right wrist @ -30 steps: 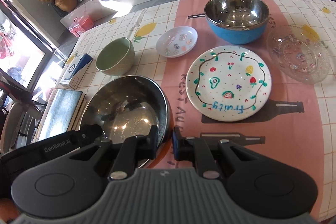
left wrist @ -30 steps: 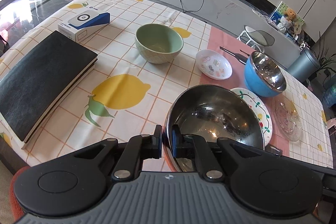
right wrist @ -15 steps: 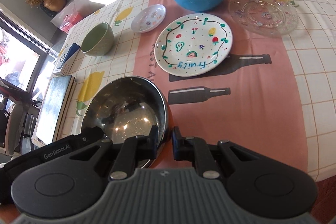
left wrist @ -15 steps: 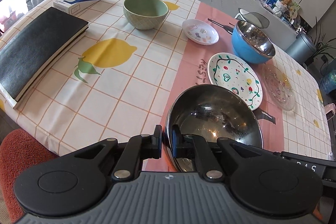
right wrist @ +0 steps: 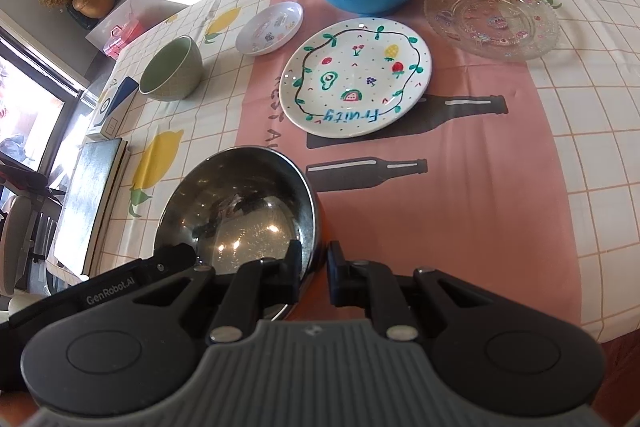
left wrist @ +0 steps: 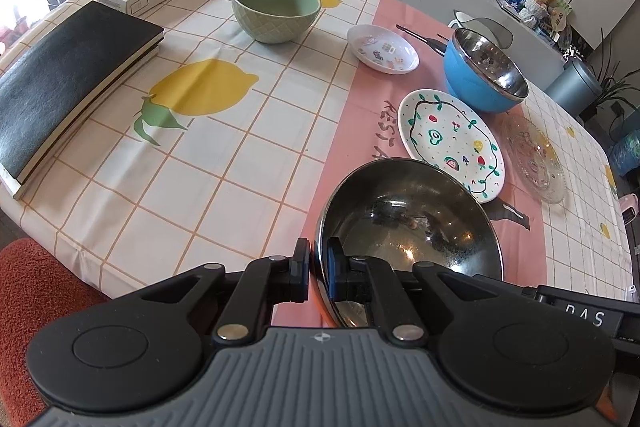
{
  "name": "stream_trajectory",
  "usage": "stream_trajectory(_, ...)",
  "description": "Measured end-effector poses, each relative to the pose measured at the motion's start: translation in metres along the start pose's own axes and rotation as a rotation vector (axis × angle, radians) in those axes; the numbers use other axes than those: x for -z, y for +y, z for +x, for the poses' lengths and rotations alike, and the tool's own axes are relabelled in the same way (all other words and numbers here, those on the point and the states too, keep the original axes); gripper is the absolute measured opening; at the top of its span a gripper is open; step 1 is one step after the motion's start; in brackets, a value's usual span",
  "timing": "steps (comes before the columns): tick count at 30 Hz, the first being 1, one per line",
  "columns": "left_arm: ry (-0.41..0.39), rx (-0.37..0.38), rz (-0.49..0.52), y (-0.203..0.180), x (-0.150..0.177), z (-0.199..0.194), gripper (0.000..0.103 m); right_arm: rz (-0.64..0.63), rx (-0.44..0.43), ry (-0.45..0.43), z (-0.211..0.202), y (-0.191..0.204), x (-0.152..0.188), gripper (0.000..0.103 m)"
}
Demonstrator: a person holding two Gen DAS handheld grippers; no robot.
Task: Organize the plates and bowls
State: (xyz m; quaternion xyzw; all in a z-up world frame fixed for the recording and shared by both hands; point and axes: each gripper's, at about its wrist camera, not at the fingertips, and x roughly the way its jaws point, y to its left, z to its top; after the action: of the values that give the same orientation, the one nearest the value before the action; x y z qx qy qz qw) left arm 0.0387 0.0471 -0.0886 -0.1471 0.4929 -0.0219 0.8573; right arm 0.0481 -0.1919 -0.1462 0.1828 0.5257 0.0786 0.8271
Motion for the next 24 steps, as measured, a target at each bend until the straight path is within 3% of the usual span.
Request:
stream_trajectory(5,-0.003,-0.015,0.015,-0.002,-0.001,-0.001,0.011,-0.009,0.002,-0.002,0.000,0.001,0.001,0.012)
stream_trajectory(9,-0.026,-0.034,0.025,-0.005,-0.004,-0.006,0.037,-0.031,0.008,-0.032,-0.005,0.002,0.000,0.023)
stream_trajectory(11,-0.044,-0.035,0.033,-0.006,-0.006,-0.010,0.046,-0.033,0.010,-0.050,-0.009,0.001,-0.002,0.037)
stream_trajectory(13,-0.066,-0.034,0.046,-0.008,-0.009,-0.016,0.055,-0.029,-0.002,-0.068,-0.016,-0.003,-0.004,0.038)
stream_trajectory(24,-0.124,0.067,0.167,-0.043,-0.057,-0.045,0.061,-0.013,0.011,-0.172,-0.058,-0.030,-0.034,0.049)
